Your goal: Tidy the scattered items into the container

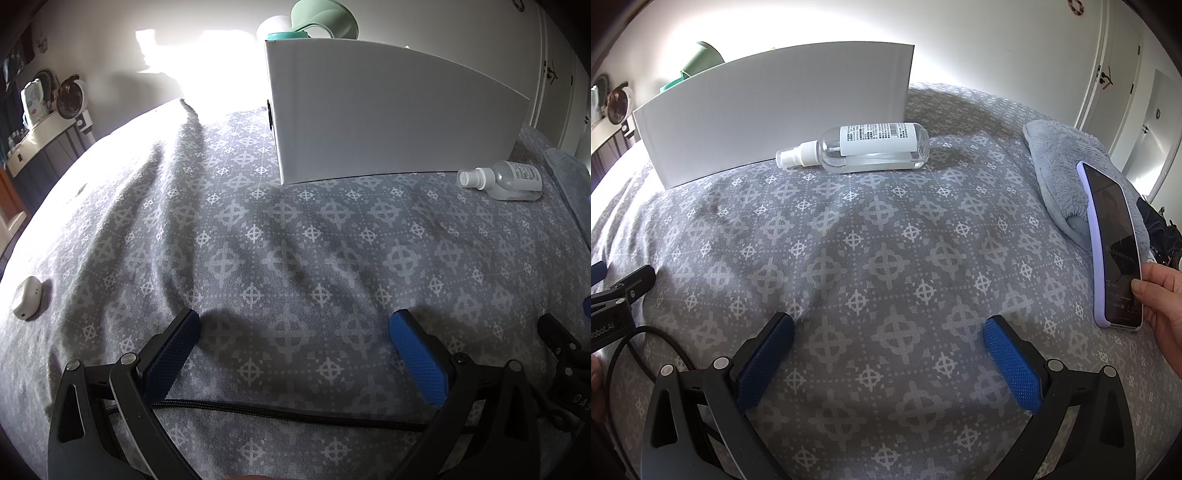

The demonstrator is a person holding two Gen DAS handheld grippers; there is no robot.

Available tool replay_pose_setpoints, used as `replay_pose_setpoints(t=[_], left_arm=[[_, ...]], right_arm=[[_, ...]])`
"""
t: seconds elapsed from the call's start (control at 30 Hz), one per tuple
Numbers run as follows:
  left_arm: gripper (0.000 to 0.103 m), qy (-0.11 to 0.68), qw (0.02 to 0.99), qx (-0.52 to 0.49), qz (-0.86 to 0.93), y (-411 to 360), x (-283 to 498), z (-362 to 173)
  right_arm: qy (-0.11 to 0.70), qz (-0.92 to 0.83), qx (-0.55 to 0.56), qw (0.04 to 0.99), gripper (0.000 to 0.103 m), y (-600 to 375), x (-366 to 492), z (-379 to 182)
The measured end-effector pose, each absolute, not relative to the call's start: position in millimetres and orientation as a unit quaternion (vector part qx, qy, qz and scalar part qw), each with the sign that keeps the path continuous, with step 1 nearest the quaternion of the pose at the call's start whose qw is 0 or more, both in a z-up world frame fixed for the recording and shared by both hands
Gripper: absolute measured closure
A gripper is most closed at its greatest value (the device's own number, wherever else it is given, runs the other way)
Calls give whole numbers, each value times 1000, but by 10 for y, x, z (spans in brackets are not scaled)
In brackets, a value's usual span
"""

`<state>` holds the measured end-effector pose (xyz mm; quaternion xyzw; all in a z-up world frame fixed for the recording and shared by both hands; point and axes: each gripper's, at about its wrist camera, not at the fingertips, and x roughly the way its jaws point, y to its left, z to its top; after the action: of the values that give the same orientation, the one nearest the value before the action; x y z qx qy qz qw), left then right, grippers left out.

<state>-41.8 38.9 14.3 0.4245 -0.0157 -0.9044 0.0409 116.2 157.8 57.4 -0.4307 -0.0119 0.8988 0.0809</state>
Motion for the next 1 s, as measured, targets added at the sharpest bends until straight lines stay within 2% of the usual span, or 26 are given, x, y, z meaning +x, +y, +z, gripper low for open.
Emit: replay_pose_setpoints(t=[1.0], left_arm=[[0, -20, 43, 424, -904, 423, -379, 114]], right_arm=[[-12, 899, -431, 81, 0, 1574, 1142, 578]])
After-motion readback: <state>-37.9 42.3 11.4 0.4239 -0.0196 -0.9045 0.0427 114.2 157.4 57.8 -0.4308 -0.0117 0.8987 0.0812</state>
